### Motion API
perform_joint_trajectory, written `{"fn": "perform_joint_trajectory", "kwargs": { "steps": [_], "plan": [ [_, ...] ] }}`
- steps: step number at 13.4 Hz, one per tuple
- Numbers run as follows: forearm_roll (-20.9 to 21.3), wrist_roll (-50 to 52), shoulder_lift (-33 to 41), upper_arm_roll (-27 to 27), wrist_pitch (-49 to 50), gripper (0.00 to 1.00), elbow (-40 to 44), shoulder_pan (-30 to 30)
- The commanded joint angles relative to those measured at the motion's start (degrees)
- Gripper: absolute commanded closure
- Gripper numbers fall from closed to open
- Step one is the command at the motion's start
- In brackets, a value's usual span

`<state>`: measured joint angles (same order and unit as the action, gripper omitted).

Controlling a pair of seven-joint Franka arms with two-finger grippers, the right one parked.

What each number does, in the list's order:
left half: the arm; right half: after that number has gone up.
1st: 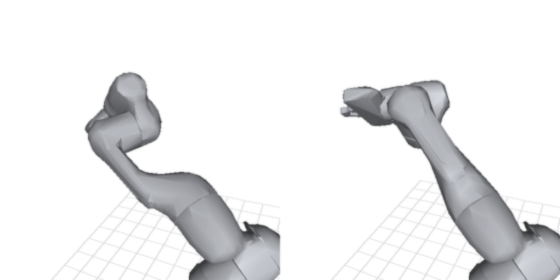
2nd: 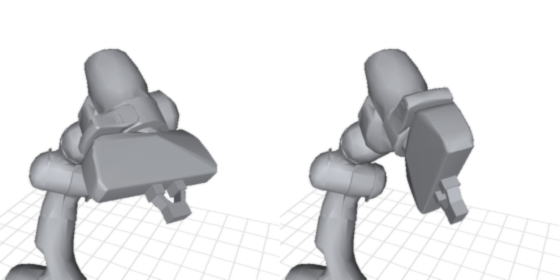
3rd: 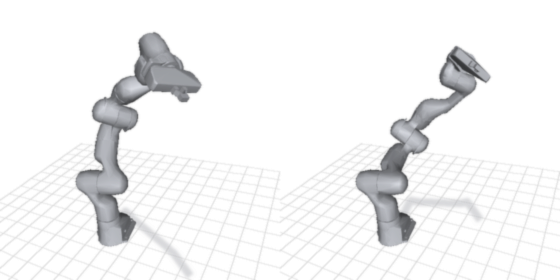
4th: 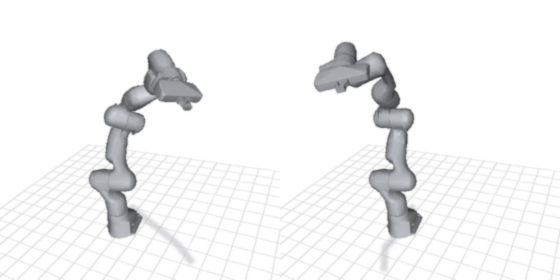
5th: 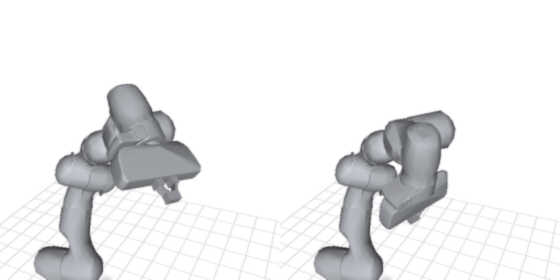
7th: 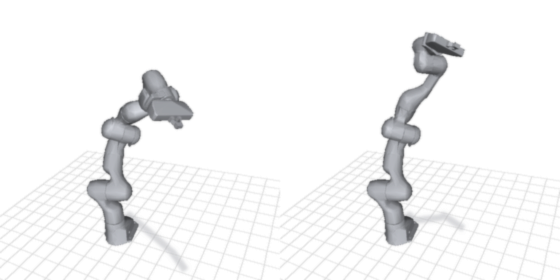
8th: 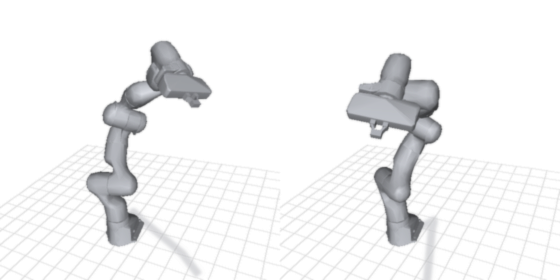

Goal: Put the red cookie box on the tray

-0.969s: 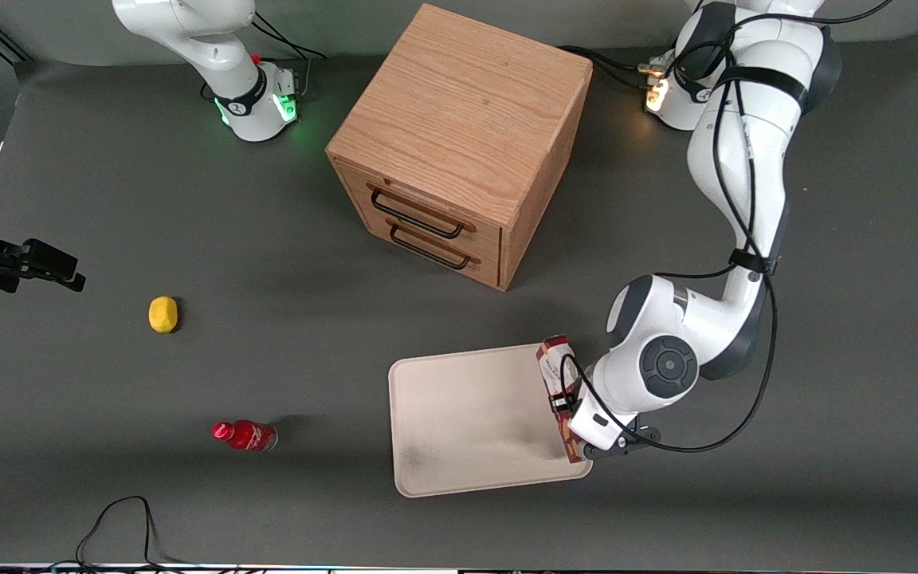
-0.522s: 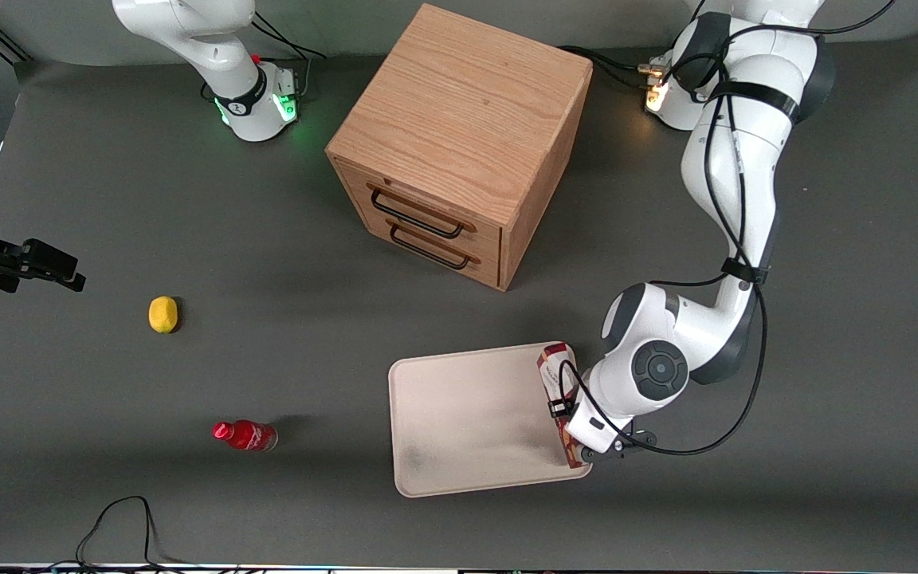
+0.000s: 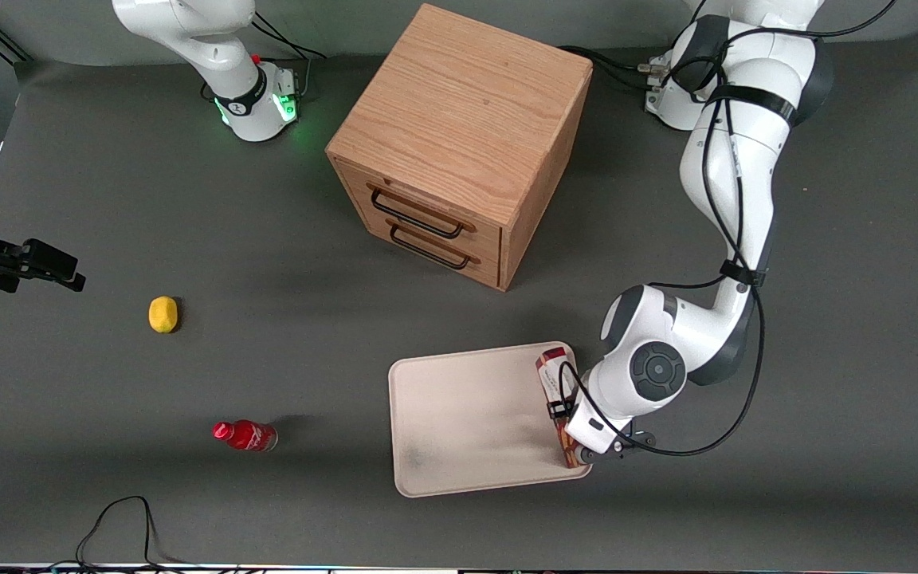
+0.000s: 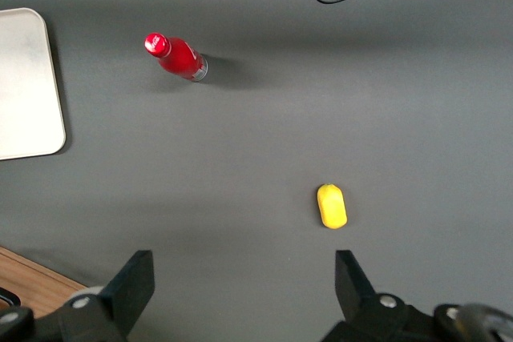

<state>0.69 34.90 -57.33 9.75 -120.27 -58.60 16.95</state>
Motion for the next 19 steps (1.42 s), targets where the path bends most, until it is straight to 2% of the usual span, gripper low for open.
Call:
{"fn": "perform_joint_trajectory", "kwargs": {
  "steps": [1,6,9,13,17,19],
  "plan": [
    [0.8,1.1,-1.0,-0.7,-0.2,0.0,1.9,0.8],
    [2.6,1.1,1.8,-0.7,6.2,0.0,1.9,0.6],
    [2.5,-1.3,7.6,-0.2,12.9,0.0,-1.0,-3.1],
    [2.3,-4.9,21.1,-0.3,15.1,0.0,-13.8,-6.1],
    [2.0,-14.8,36.4,-0.3,15.6,0.0,-29.6,-13.9],
    [2.1,-20.2,41.5,-0.6,18.3,0.0,-34.0,-17.2]
  ]
}}
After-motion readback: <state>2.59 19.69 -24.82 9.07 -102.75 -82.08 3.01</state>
